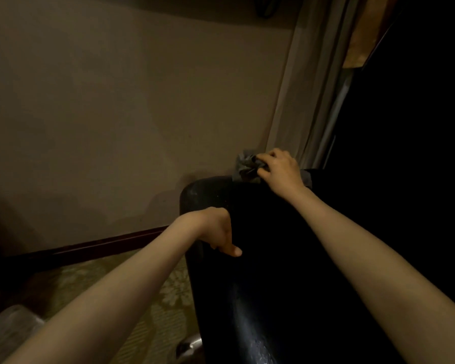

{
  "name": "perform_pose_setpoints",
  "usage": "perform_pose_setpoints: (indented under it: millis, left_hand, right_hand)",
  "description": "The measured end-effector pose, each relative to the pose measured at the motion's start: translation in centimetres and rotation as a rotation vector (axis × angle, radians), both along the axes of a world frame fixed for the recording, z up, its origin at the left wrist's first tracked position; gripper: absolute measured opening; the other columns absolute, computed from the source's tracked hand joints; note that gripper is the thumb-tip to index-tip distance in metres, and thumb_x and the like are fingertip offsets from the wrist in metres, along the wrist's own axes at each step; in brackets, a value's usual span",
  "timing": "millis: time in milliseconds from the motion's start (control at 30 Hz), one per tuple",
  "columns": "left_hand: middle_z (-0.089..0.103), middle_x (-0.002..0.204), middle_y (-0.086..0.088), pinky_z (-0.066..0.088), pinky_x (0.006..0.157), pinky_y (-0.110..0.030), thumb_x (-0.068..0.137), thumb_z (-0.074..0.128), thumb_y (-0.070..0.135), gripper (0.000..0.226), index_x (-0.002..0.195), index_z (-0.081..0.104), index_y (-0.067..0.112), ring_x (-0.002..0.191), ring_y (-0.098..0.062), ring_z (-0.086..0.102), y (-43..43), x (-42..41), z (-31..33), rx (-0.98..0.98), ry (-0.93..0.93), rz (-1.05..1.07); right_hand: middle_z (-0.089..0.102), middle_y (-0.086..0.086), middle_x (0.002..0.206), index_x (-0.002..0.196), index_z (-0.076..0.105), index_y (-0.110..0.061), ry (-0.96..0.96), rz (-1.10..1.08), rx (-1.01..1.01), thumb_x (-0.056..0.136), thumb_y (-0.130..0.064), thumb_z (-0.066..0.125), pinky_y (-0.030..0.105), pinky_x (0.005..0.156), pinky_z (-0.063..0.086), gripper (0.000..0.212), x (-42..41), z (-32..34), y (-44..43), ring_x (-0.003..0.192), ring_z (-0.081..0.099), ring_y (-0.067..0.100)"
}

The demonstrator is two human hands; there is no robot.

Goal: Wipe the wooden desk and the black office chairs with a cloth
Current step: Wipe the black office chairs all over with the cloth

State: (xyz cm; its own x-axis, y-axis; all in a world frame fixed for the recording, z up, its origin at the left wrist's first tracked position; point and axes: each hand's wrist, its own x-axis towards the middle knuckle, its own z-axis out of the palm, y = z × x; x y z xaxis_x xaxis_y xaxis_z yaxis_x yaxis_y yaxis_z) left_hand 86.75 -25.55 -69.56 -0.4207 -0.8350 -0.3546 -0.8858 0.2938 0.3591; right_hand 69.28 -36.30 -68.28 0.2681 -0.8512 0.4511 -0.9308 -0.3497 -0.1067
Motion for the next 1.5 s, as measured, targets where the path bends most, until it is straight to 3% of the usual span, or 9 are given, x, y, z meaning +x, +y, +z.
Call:
perform_pose_setpoints:
  millis: [267, 467, 600, 700, 833, 1000, 1067, 1233, 1500]
  left_hand:
    - [0.056, 0.072, 0.01, 0.039, 0.059, -0.015, 0.084, 0.067, 0.035, 0.021, 0.072, 0.059, 0.02, 0.07, -0.004, 0.052, -0.5, 0.4, -1.1, -0.004, 0.051, -0.048]
    - [0.055, 0.07, 0.011, 0.037, 0.057, -0.014, 0.084, 0.066, 0.038, 0.021, 0.076, 0.06, 0.02, 0.067, -0.001, 0.049, -0.9, 0.6, -0.9, 0.015, 0.049, -0.086]
    - [0.055, 0.066, 0.01, 0.039, 0.058, -0.014, 0.081, 0.069, 0.039, 0.023, 0.076, 0.062, 0.018, 0.065, -0.003, 0.051, -0.6, 1.1, -1.2, 0.038, 0.152, -0.053]
    - [0.054, 0.064, 0.013, 0.039, 0.058, -0.013, 0.078, 0.071, 0.042, 0.024, 0.07, 0.058, 0.024, 0.062, 0.0, 0.049, -0.5, 1.5, -1.6, 0.021, 0.208, -0.033]
    - [0.051, 0.064, 0.015, 0.037, 0.06, -0.016, 0.078, 0.071, 0.044, 0.025, 0.067, 0.055, 0.027, 0.063, 0.0, 0.046, -0.4, 1.7, -1.8, 0.016, 0.245, -0.023]
    - [0.048, 0.064, 0.012, 0.036, 0.058, -0.017, 0.08, 0.07, 0.042, 0.026, 0.068, 0.053, 0.026, 0.062, 0.0, 0.043, 0.0, 1.9, -2.0, 0.022, 0.291, -0.035]
    - [0.048, 0.064, 0.012, 0.036, 0.058, -0.017, 0.08, 0.07, 0.042, 0.026, 0.068, 0.053, 0.026, 0.061, -0.001, 0.042, 0.1, 1.9, -2.2, 0.014, 0.303, -0.038]
    - [0.048, 0.066, 0.012, 0.037, 0.06, -0.016, 0.082, 0.067, 0.041, 0.025, 0.07, 0.052, 0.026, 0.062, -0.001, 0.043, 0.4, 2.0, -2.6, 0.019, 0.342, -0.055]
    - [0.057, 0.079, 0.009, 0.042, 0.068, -0.016, 0.087, 0.065, 0.022, 0.006, 0.087, 0.06, 0.02, 0.07, -0.001, 0.05, 1.8, 3.6, -1.9, 0.036, 0.452, -0.085]
  right_hand:
    - [0.045, 0.02, 0.133, 0.123, 0.056, -0.008, -0.174, -0.688, 0.373, 0.095, -0.029, 0.051, 0.044, 0.097, 0.037, 0.035, -3.5, -1.0, -1.9, 0.122, 0.04, 0.037]
    - [0.058, 0.013, 0.124, 0.119, 0.061, -0.007, -0.225, -0.275, 0.422, 0.092, -0.032, 0.053, 0.028, 0.079, 0.042, 0.037, 2.7, 0.3, -2.2, 0.113, 0.054, 0.032]
    - [0.06, 0.006, 0.094, 0.1, 0.069, -0.011, -0.51, -0.015, 0.63, 0.092, -0.028, 0.057, 0.029, 0.073, 0.042, 0.022, 5.8, 1.2, -1.9, 0.093, 0.054, 0.023]
    - [0.061, 0.007, 0.084, 0.092, 0.071, -0.002, -0.742, -0.047, 0.544, 0.09, -0.021, 0.057, 0.026, 0.066, 0.037, 0.023, 5.0, 2.1, -2.3, 0.085, 0.052, 0.019]
    - [0.062, 0.011, 0.121, 0.12, 0.063, -0.009, -0.417, -0.215, 0.336, 0.092, -0.029, 0.056, 0.029, 0.085, 0.044, 0.035, 2.6, 2.5, -2.9, 0.109, 0.057, 0.028]
    - [0.029, 0.012, 0.151, 0.145, 0.032, -0.027, -0.009, -0.32, 0.549, 0.083, -0.067, 0.049, 0.05, 0.106, 0.032, 0.076, 1.9, -0.7, -2.7, 0.134, 0.031, 0.037]
    - [0.029, 0.014, 0.149, 0.146, 0.03, -0.023, 0.043, -0.324, 0.565, 0.079, -0.067, 0.056, 0.05, 0.106, 0.033, 0.085, 2.4, -0.8, -2.6, 0.134, 0.032, 0.038]
    - [0.057, 0.013, 0.124, 0.124, 0.054, -0.013, -0.019, -0.247, 0.416, 0.089, -0.04, 0.058, 0.035, 0.084, 0.046, 0.045, 4.8, -0.9, -2.6, 0.11, 0.055, 0.031]
    - [0.061, 0.007, 0.119, 0.125, 0.06, -0.013, -0.038, 0.314, 0.679, 0.085, -0.027, 0.066, 0.029, 0.08, 0.045, 0.043, 16.8, 1.1, 0.7, 0.096, 0.056, 0.017]
